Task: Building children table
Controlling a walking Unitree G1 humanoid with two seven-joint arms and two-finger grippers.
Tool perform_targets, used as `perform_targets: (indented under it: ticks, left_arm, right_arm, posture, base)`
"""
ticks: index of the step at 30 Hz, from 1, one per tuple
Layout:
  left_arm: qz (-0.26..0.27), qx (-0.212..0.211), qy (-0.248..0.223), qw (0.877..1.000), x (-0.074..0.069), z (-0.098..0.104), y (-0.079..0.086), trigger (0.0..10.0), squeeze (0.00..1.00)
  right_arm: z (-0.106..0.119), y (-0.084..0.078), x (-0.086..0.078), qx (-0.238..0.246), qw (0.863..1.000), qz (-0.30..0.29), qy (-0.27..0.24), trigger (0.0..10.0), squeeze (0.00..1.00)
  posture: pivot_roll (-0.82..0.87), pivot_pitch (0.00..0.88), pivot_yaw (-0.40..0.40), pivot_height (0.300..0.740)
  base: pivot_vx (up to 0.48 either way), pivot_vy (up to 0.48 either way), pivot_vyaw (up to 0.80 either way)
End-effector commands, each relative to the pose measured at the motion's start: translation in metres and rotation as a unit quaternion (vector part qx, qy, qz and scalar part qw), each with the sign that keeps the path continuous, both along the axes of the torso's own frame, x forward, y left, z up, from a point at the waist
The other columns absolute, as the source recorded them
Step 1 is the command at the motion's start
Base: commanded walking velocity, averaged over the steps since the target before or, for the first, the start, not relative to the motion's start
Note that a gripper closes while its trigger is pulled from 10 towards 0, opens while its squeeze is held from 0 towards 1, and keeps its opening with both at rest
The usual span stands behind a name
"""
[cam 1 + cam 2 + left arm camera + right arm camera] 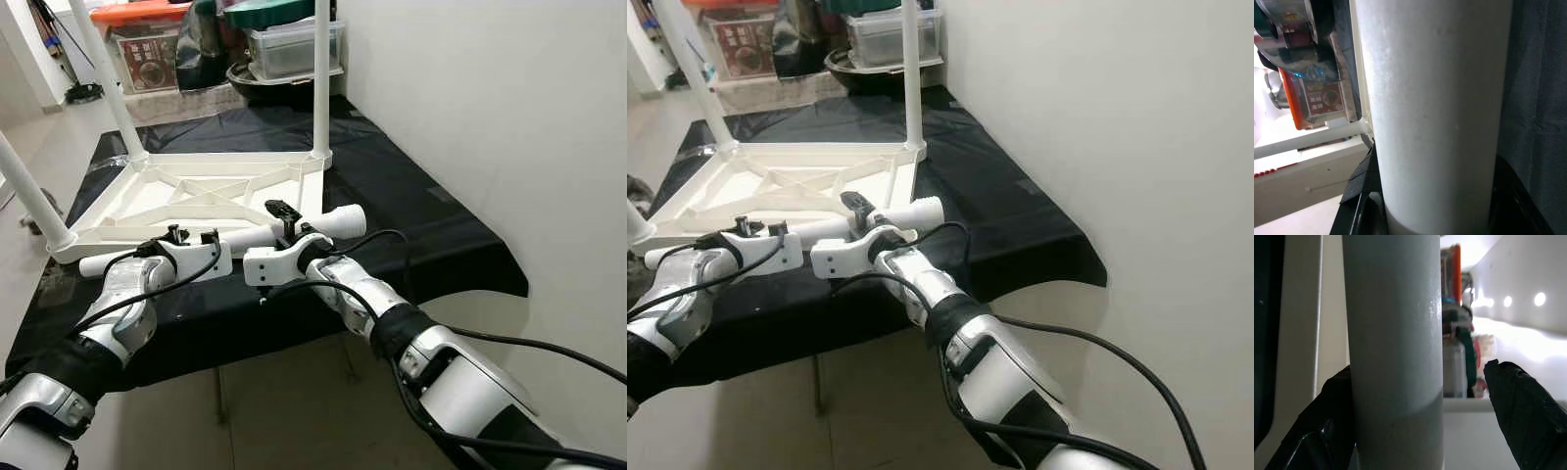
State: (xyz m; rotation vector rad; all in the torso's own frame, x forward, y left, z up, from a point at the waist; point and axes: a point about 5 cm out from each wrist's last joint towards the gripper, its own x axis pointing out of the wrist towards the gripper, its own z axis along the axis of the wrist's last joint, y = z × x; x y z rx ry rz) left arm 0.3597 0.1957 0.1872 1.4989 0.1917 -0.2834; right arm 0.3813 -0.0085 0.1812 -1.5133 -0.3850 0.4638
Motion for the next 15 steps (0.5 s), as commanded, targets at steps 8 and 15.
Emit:
perform_targets:
  ticks: [8, 15]
  left_arm:
    - [-0.021, 0.024, 0.011, 0.999, 0.000, -0.010, -0.012, 10.0, 0.00]
    - [-0.023, 0.031, 0.002, 0.999, 0.002, -0.009, -0.013, 10.0, 0.00]
  right_arm:
    - [0.010, 0.004, 0.006, 0.029, 0.999, -0.033, 0.028, 10.0, 0.00]
    - [0.009, -0.005, 0.011, 0.030, 0.997, -0.057, 0.041, 10.0, 0.00]
  posture:
    - [-0.03, 0.052, 0.037, 0.734]
    - [-0.03, 0.049, 0.031, 0.734]
  base:
    - [0.000, 0.000, 0.00]
    - [0.000, 0.000, 0.00]
